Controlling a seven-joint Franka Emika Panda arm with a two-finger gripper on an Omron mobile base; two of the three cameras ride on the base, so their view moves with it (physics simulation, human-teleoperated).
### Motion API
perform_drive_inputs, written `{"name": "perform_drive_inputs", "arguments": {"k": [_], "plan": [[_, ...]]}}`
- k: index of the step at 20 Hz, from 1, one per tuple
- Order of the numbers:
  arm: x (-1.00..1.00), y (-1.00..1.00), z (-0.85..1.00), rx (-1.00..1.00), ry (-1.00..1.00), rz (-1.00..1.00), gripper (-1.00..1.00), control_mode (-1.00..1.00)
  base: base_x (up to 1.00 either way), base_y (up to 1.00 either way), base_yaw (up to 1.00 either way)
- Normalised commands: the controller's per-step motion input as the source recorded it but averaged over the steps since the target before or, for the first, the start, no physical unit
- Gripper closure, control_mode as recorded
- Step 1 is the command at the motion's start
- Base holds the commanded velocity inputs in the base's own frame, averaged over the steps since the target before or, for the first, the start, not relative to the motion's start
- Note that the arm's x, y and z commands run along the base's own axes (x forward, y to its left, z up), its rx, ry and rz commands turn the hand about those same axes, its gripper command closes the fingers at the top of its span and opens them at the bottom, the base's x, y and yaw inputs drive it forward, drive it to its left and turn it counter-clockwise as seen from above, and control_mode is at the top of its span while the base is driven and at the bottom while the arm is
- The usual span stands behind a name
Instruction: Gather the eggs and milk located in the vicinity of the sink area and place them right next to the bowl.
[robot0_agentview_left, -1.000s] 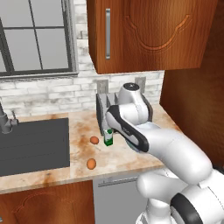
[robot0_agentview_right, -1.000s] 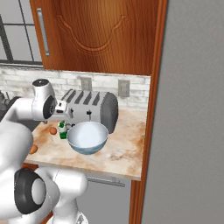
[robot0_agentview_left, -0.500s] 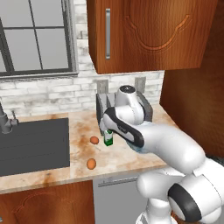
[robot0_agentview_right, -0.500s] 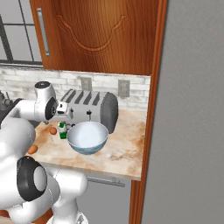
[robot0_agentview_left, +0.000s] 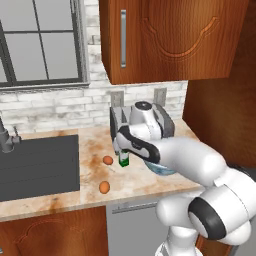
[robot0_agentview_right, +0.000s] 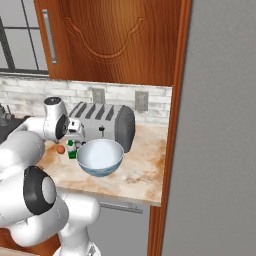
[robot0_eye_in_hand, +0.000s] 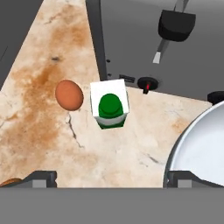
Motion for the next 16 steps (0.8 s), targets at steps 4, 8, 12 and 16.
{"name": "perform_drive_inputs", "arguments": {"k": [4, 8, 12, 16], "plan": [[0.19, 0.08, -0.2, 0.0, 0.0, 0.0, -1.0, -1.0, 0.0, 0.0, 0.0], [0.22, 0.13, -0.14, 0.0, 0.0, 0.0, -1.0, -1.0, 0.0, 0.0, 0.0], [0.2, 0.09, -0.12, 0.0, 0.0, 0.0, -1.0, -1.0, 0.0, 0.0, 0.0], [0.18, 0.01, -0.14, 0.0, 0.0, 0.0, -1.0, -1.0, 0.0, 0.0, 0.0]]}}
